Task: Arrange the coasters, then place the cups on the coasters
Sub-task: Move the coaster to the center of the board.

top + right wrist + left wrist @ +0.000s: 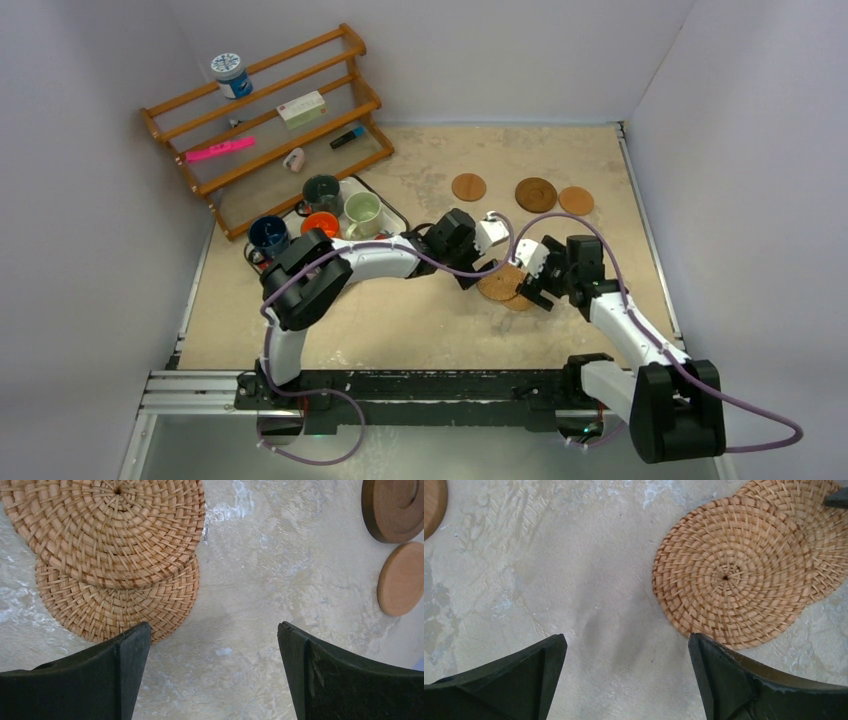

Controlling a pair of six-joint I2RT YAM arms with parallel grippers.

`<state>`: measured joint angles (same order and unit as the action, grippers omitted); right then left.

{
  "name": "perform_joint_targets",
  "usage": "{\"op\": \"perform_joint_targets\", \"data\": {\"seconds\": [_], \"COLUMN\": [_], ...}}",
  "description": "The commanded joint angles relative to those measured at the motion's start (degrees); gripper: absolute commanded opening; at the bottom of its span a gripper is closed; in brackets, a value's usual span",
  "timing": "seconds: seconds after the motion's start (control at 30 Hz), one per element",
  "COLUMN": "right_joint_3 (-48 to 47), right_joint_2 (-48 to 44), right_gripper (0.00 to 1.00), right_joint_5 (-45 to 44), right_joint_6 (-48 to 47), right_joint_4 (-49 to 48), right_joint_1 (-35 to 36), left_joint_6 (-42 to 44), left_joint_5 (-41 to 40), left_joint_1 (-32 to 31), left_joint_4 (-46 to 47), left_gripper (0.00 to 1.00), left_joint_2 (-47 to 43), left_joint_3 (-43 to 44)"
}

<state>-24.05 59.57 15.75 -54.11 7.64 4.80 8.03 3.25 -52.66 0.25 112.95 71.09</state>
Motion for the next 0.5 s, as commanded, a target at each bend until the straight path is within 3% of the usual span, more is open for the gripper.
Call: {"op": "perform_joint_targets", "data": {"seconds": [0.0, 0.2, 0.47], "right_joint_3": [2.1, 1.6, 0.7], "right_joint_2": [0.1, -0.5, 1.0], "right_gripper": [0.99, 0.99, 0.99], "right_joint_5": [-5.9, -5.0, -3.0], "right_joint_6": [-3.0, -3.3, -2.9], "right_joint_4": [3.8, 4.9, 5.8], "right_joint_1": [-1.6, -2.2, -2.2], "left_joint_6": [-2.6, -4.4, -8.4], "left_joint_5": [1.4, 0.2, 5.9], "left_joint_1": [0.9, 1.3, 2.3], "left_joint_4": [1.2, 0.5, 0.8], "left_gripper": [1.00, 1.00, 1.00], "left_joint_2": [0.6, 2.1, 2.0], "left_joint_3": [3.4, 4.6, 5.0]}}
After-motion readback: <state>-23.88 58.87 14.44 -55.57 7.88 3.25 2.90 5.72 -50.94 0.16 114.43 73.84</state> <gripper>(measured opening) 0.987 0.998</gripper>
